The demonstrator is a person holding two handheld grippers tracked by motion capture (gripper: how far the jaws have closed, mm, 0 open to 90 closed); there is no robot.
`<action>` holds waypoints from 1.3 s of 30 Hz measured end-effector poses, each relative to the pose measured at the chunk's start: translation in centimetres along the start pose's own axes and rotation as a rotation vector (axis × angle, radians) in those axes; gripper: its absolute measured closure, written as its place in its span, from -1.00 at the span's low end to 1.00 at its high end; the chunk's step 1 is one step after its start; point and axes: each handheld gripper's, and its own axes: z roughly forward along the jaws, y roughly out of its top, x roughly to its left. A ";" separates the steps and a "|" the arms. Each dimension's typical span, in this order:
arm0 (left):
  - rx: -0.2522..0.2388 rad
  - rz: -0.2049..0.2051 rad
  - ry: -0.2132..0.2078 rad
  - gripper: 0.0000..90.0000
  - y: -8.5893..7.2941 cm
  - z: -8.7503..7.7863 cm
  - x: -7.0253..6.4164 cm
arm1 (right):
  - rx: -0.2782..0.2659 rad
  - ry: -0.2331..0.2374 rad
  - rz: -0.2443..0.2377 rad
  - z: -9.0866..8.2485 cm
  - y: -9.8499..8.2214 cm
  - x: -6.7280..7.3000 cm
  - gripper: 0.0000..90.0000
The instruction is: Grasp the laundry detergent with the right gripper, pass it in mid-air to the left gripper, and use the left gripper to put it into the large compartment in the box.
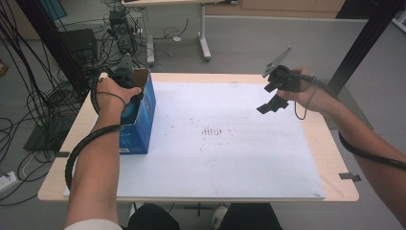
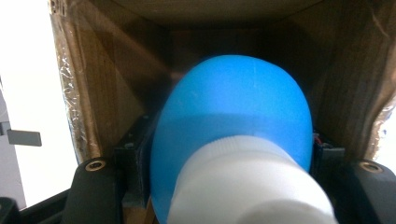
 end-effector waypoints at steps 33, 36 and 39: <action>-0.020 0.000 -0.017 -0.32 -0.3 -0.6 0.3 | -0.014 0.003 -0.003 -0.3 0.1 0.2 -0.85; -0.029 0.002 -0.016 -0.35 -0.4 -1.0 0.4 | -0.019 0.003 -0.008 -0.3 0.2 0.2 -0.85; -0.035 0.007 -0.013 -0.37 -0.5 -1.4 0.4 | -0.026 0.001 -0.014 -0.3 0.2 0.3 -0.85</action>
